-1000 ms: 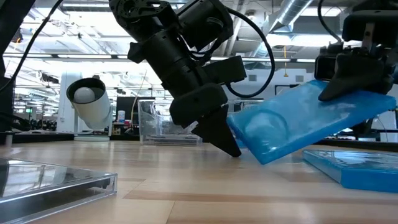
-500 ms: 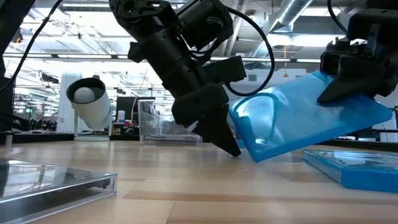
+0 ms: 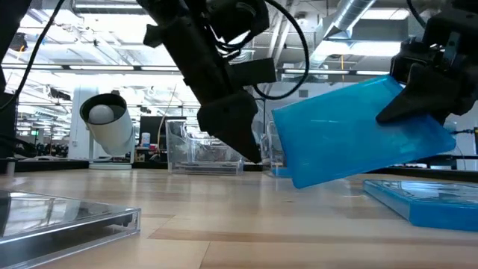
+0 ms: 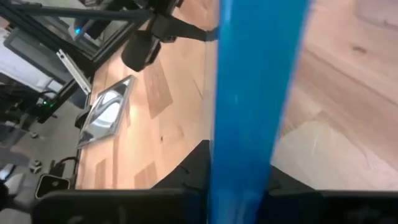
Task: Pick & place jewel cases by type
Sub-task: Put the top blue CD case into the right transparent bin
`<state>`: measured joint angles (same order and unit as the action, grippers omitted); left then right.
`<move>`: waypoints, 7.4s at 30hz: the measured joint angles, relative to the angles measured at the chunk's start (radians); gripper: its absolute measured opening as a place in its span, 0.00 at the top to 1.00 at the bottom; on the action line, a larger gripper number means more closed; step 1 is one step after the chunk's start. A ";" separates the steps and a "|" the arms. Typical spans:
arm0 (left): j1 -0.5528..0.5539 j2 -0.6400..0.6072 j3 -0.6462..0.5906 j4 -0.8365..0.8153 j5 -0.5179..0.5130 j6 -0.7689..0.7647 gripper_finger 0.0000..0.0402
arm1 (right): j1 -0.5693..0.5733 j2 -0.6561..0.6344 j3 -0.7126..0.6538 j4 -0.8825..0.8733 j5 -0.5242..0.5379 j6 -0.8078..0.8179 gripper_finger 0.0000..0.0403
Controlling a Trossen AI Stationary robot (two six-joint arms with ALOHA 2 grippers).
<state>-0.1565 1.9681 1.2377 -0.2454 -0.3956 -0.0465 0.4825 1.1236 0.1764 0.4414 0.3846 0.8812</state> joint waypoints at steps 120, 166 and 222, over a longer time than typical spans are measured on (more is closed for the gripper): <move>-0.342 -0.021 0.001 -1.060 -0.634 -1.091 0.66 | -0.245 -0.469 0.115 -0.040 0.236 -0.968 0.91; -0.343 -0.021 0.001 -1.103 -0.670 -1.151 0.66 | -0.705 0.234 0.629 -0.688 0.242 -1.384 0.89; -0.343 -0.021 0.001 -1.046 -0.656 -1.169 0.66 | -0.744 0.336 0.747 -0.824 0.277 -1.483 0.52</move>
<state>-0.4999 1.9476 1.2385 -1.2911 -1.0521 -1.2156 -0.2619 1.4601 0.9230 -0.3829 0.6616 -0.6023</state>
